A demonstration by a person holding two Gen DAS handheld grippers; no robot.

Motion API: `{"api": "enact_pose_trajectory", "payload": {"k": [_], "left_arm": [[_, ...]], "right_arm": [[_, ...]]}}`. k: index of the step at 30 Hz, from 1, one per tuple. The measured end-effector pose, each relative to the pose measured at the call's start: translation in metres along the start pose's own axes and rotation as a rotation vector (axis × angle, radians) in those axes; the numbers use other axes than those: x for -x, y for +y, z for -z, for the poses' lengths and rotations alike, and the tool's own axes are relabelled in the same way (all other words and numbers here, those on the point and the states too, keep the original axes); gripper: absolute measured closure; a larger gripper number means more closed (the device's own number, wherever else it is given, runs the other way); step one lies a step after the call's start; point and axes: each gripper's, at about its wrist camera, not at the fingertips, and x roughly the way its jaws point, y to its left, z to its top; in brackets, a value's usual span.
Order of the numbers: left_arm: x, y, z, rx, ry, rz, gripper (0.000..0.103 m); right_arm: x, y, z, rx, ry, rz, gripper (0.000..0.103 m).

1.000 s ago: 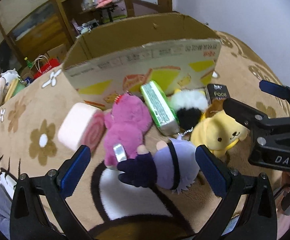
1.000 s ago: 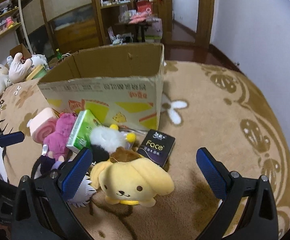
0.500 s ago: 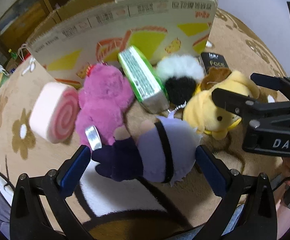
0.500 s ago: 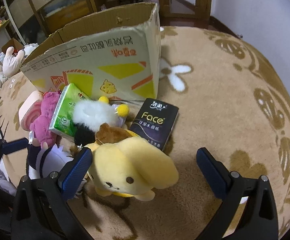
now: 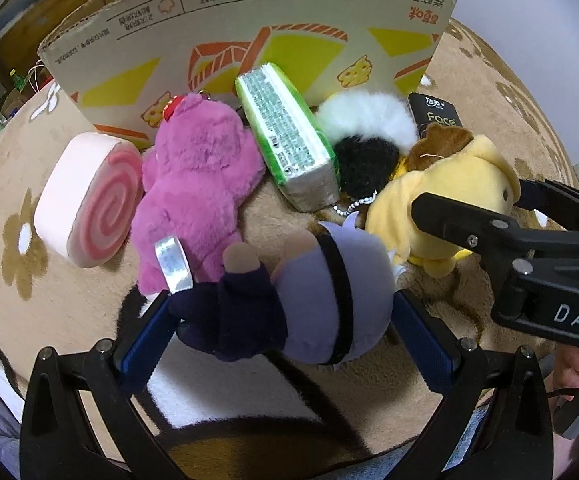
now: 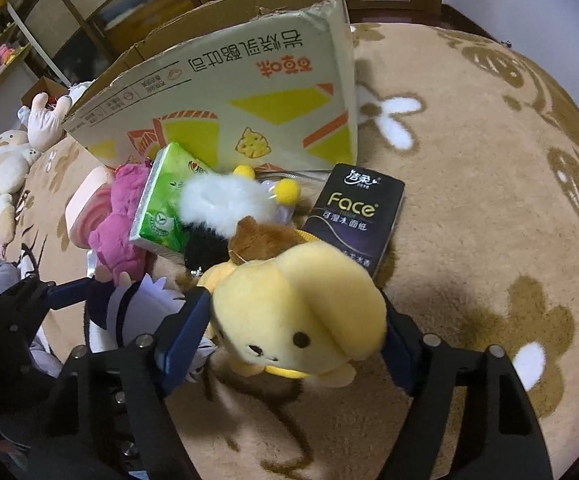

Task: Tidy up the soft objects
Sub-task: 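Lower the left tool onto the purple-white doll while the right tool lowers onto the yellow dog plush, then close the left tool on the doll while the right tool grips the yellow dog, lift both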

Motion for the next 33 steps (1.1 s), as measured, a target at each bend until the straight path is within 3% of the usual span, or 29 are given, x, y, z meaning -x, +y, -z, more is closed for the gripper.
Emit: {"api": "enact_pose_trajectory", "payload": {"k": [13, 21, 33], "left_arm": [[0.001, 0.018, 0.003, 0.058, 0.027, 0.047, 0.010], [0.008, 0.023, 0.005, 0.076, 0.020, 0.048, 0.010], [0.038, 0.035, 0.015, 0.085, -0.072, -0.013, 0.010]], "right_arm": [[0.000, -0.001, -0.001, 0.007, 0.001, -0.002, 0.031], [0.007, 0.004, 0.001, 0.040, -0.030, 0.023, 0.037], [0.030, 0.011, 0.004, 0.077, -0.107, 0.101, 0.038]]}}
